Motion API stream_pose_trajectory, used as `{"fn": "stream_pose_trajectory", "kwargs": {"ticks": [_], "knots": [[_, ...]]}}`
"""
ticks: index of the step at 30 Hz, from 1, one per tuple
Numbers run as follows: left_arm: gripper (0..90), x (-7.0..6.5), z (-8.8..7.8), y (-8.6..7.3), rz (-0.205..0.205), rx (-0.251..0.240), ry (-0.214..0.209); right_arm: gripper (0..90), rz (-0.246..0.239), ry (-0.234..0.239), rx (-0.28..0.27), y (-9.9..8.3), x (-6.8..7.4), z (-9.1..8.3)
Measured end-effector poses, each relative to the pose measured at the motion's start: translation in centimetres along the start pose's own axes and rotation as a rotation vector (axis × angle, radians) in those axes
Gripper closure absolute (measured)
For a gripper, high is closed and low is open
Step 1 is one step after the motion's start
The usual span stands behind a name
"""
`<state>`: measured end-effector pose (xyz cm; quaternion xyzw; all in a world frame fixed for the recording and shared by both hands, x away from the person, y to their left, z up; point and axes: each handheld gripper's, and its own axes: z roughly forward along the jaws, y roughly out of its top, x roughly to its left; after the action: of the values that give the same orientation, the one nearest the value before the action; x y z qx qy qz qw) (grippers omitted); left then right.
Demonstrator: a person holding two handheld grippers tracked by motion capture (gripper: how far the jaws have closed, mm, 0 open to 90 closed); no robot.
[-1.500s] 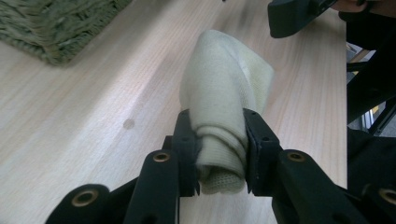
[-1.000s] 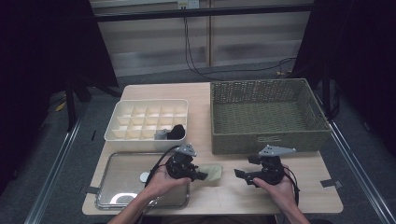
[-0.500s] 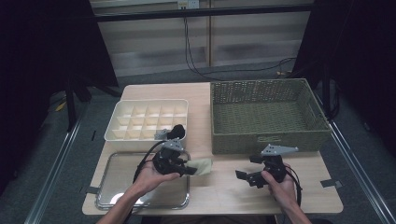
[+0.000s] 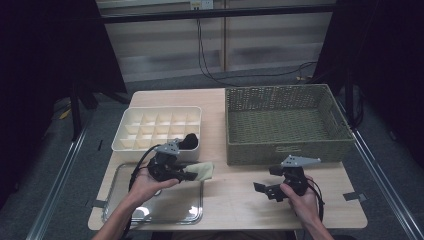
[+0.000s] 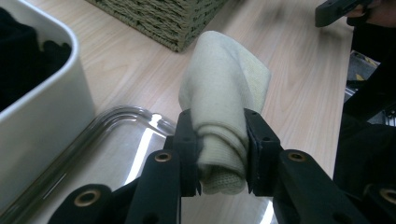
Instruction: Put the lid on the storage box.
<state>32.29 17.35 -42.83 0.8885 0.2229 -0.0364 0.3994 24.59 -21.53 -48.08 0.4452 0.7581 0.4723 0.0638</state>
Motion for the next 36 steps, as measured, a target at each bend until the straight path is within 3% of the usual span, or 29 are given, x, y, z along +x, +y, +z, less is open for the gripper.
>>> {"fn": "stream_pose_trajectory", "kwargs": {"ticks": [4, 17, 21, 25, 30, 36], "knots": [[70.4, 0.5, -1.2, -0.1, 0.014, 0.011, 0.027, 7.6, -0.001, 0.002, 0.005, 0.0, 0.0, 0.1], [70.5, 2.7, -4.7, -1.0, -0.052, 0.004, 0.101, 8.1, 0.005, 0.011, 0.007, 0.0, 0.0, 0.2], [70.5, 3.1, -5.5, -1.2, -0.068, -0.005, 0.103, 8.1, 0.004, 0.01, 0.01, 0.0, 0.0, 0.3], [70.6, 3.7, -6.8, -1.0, -0.072, 0.005, 0.13, 8.0, 0.004, 0.009, 0.01, 0.1, 0.0, 0.3], [70.5, 4.5, -8.8, -1.1, -0.082, -0.018, 0.154, 8.0, 0.001, 0.007, 0.012, 0.1, 0.1, 0.4], [70.4, 5.5, -10.4, -1.1, -0.097, 0.006, 0.209, 7.8, 0.005, 0.01, 0.013, 0.1, 0.1, 0.5]]}}
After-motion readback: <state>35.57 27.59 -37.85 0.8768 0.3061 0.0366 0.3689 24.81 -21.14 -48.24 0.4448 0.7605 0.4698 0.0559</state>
